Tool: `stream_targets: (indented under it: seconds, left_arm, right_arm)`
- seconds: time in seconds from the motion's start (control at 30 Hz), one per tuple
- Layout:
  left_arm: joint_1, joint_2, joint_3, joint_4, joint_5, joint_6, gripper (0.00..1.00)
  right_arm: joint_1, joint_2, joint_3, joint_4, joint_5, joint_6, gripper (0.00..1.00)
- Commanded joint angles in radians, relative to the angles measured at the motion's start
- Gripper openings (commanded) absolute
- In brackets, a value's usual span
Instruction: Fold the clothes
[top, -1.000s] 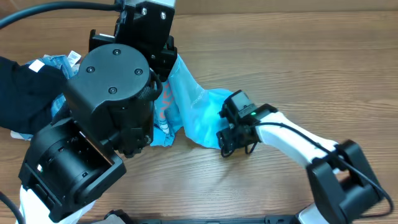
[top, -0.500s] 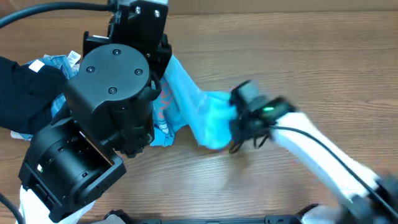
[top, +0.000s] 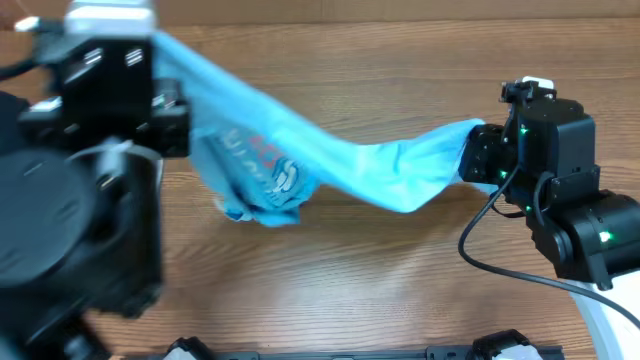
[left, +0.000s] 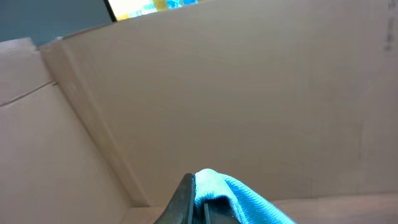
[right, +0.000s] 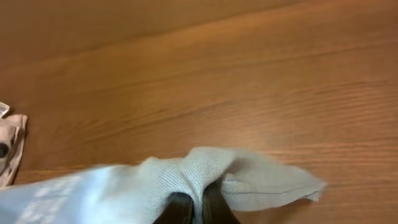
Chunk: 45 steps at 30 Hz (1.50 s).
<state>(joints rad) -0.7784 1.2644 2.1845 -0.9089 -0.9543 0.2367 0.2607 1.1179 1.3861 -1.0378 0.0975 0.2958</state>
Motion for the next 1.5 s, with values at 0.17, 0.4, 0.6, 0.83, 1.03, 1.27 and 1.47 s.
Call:
stream_targets:
  seconds: [0.17,0.4,0.6,0.83,1.03,1.27,1.47]
  left_arm:
    - [-0.1,-0.123,0.099,-0.123,-0.027,-0.023,0.04]
    - [-0.145,-0.119,0.212,-0.179,-0.179,-0.023,0.04]
    - [-0.143,-0.007,0.211,-0.29,-0.203,-0.058,0.04]
    - [0.306,0.256,0.198,-0.486,0.347,-0.246,0.04]
    - [0.536,0.6,0.192,-0.269,0.54,-0.119,0.14]
    - [0.575,0.701,0.192,-0.233,0.515,-0.125,0.72]
    - [0.573,0.617,0.193,-0.342,0.608,-0.148,0.75]
  right_arm:
    - [-0.006,-0.098,0.185,-0.182,0.014,0.05,0.04]
    - [-0.006,-0.121,0.298,-0.362,-0.11,0.088,0.04]
    - [-0.006,-0.045,0.297,-0.412,-0.124,0.13,0.05]
    - [-0.008,0.222,0.258,-0.383,-0.079,0.147,0.07]
    - [-0.096,0.54,0.254,-0.056,-0.058,0.137,0.25]
    - [-0.249,0.693,0.254,0.006,-0.201,0.087,0.9]
    - [-0.257,0.693,0.245,-0.163,-0.418,-0.095,0.57]
